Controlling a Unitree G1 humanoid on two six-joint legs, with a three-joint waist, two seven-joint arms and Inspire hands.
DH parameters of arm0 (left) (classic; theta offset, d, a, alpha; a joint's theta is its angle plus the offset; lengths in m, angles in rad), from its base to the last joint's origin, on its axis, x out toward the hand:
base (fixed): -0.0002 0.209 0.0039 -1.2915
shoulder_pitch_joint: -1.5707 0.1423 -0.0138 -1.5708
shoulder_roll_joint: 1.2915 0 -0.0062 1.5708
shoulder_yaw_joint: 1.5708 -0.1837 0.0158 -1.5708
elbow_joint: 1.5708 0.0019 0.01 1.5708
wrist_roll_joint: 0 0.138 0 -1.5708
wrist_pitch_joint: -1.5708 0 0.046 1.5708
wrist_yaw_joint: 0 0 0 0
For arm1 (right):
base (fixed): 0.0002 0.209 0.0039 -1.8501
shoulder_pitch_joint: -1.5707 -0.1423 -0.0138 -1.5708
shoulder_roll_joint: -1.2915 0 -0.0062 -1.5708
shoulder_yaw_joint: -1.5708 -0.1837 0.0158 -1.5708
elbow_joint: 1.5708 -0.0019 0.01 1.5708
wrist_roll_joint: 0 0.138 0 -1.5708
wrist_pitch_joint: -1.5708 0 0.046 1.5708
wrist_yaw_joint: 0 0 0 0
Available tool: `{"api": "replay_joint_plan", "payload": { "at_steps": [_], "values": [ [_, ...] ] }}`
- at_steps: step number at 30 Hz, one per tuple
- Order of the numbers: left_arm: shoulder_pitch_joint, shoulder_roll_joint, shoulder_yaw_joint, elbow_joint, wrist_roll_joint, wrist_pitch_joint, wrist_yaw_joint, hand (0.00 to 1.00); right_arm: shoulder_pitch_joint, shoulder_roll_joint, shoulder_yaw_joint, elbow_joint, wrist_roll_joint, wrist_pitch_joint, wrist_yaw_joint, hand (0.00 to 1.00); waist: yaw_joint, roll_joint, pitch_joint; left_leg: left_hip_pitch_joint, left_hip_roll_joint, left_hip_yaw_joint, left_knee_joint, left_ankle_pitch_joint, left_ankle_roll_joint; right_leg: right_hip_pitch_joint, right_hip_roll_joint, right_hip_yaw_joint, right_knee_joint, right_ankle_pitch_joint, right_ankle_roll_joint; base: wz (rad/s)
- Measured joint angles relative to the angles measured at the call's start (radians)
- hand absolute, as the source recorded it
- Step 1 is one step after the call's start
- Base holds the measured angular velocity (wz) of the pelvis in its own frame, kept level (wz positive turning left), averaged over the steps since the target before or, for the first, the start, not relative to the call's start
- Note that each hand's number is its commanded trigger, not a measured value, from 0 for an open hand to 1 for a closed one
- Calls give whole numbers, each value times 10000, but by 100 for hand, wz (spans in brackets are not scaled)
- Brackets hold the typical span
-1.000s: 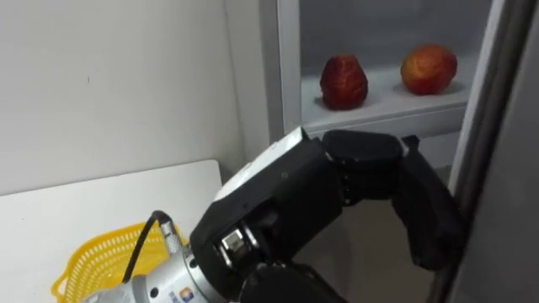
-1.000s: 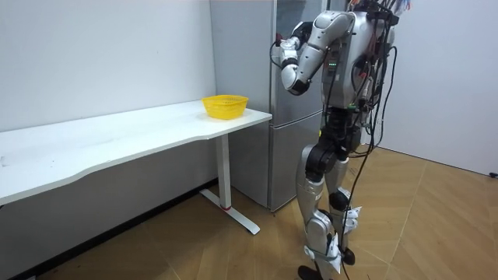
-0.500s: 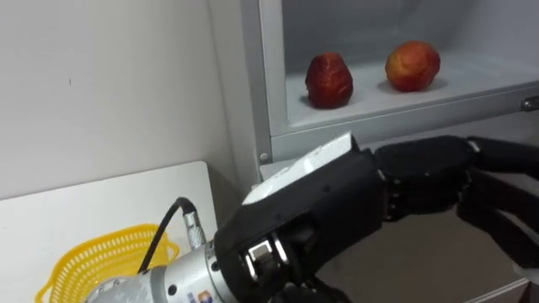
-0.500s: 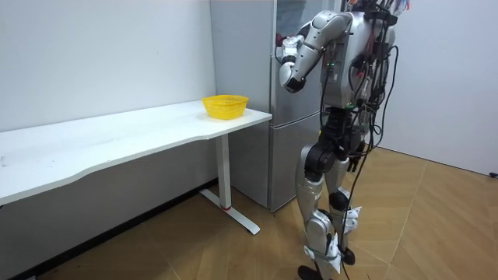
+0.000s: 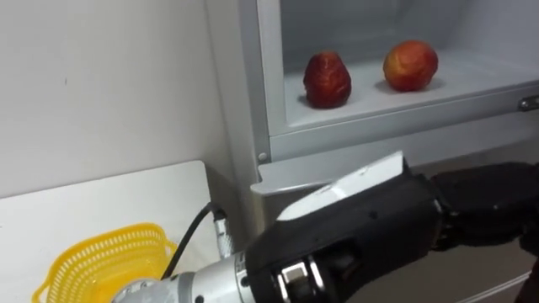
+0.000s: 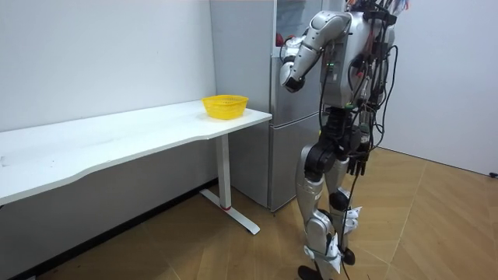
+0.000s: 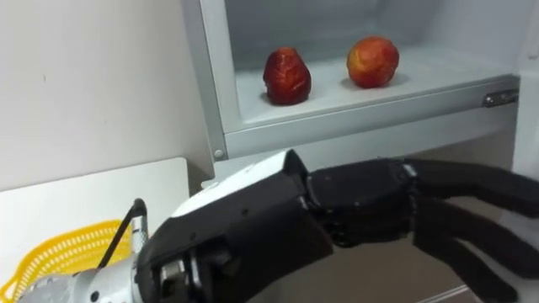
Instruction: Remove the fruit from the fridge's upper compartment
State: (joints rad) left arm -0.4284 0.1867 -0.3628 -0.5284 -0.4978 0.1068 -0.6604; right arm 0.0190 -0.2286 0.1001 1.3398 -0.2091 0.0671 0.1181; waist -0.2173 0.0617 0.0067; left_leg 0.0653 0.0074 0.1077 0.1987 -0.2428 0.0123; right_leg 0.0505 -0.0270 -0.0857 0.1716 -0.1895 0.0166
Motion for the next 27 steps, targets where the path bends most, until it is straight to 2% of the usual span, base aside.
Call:
{"api": "replay_joint_plan", "payload": {
  "at_steps": [6, 10, 14, 16, 23, 25, 27],
  "values": [
    [-599, -444, -536, 1, -6, 18, 9, 0, 6, 29, 356, -86, -454, 217, -59, 0, -76, 114, -75, -16, 11, 6, -1, 0, 0, 5, 7, 7, -10, 6, -1, 0],
    [-829, -601, -872, 46, -16, 17, 25, 0, -35, 29, 382, -112, -568, 224, -60, 0, -260, 201, -106, 5, 11, 9, -16, 0, 0, 43, 5, 38, -17, 6, -2, 0],
    [-1084, -839, -1223, 227, -16, 17, 29, 0, -193, 26, 567, -105, -572, 341, -69, 0, -284, 316, -31, 162, 23, 228, -124, 0, 0, 57, 36, 321, -19, 6, -2, -17],
    [-1180, -892, -1371, 288, -23, 17, 26, 0, -204, 28, 763, -117, -572, 347, -66, 0, -365, 334, -20, 164, 23, 277, -126, 0, -1, 59, 47, 395, -18, 6, -1, -14],
    [-1210, -1062, -1578, 447, -23, 19, 12, 0, -193, 75, 777, -100, -568, 419, -63, 0, -628, 315, 15, 164, 67, 365, -127, 0, -1, 3, 110, 540, -22, 18, -20, -5],
    [-1312, -1091, -1665, 451, -24, 19, 18, 0, -196, 74, 860, -92, -531, 430, -59, 0, -658, 299, 26, 188, 70, 368, -126, 0, -1, -2, 113, 537, -31, 17, -21, 2],
    [-1714, -1190, -1797, 588, -22, 18, 24, 0, -230, 76, 858, -85, -495, 381, -27, 0, -730, 238, 69, 180, 71, 366, -128, 0, -1, 0, 110, 531, -31, 17, -21, 0]
  ]
}}
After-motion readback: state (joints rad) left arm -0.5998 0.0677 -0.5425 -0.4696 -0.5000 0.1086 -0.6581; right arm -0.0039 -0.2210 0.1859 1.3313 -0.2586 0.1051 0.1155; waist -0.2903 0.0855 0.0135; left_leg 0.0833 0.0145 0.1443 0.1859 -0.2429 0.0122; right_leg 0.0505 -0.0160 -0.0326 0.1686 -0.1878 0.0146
